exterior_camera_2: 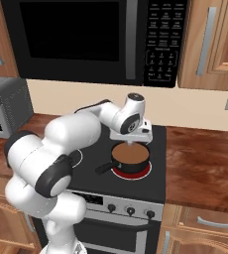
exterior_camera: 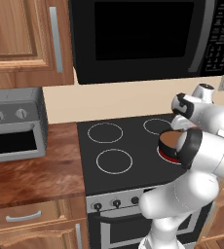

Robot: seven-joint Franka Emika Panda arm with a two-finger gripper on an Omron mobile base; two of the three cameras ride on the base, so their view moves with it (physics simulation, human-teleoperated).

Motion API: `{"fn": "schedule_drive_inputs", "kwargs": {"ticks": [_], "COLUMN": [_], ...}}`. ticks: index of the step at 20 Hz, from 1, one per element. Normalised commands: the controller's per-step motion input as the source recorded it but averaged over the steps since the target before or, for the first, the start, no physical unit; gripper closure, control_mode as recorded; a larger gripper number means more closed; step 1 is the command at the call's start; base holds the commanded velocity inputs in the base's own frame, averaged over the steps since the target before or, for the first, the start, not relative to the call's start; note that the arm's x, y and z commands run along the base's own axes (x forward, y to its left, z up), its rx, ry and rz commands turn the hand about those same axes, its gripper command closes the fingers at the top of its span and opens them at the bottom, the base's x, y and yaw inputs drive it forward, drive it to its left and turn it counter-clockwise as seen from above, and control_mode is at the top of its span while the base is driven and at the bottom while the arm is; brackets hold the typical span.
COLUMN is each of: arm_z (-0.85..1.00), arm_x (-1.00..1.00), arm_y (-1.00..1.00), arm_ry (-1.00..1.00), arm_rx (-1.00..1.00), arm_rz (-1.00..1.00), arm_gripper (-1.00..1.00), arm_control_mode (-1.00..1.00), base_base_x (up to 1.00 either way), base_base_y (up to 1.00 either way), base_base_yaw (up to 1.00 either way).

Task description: Pick up the sugar cube(s) and place them in the saucepan with hot chocolate.

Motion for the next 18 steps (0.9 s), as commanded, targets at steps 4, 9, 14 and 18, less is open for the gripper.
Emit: {"fn": "schedule_drive_inputs", "kwargs": {"ticks": [4,9,14,18], "arm_z": [-0.25,-0.22,-0.14,0.00], "arm_x": [0.09,0.02,0.00,0.00], "arm_y": [-0.03,0.00,0.00,0.00], "arm_ry": [0.00,0.00,0.00,0.00], "arm_rx": [0.00,0.00,0.00,0.00], "arm_rz": [0.00,0.00,0.00,0.00], "arm_gripper": [1.00,1.00,1.00,1.00], "arm_control_mode": [-1.00,-1.00,-1.00,-1.00], "base_base_x": [0.00,0.00,0.00,0.00], "base_base_y": [0.00,0.00,0.00,0.00], "base_base_yaw": [0.00,0.00,0.00,0.00]}}
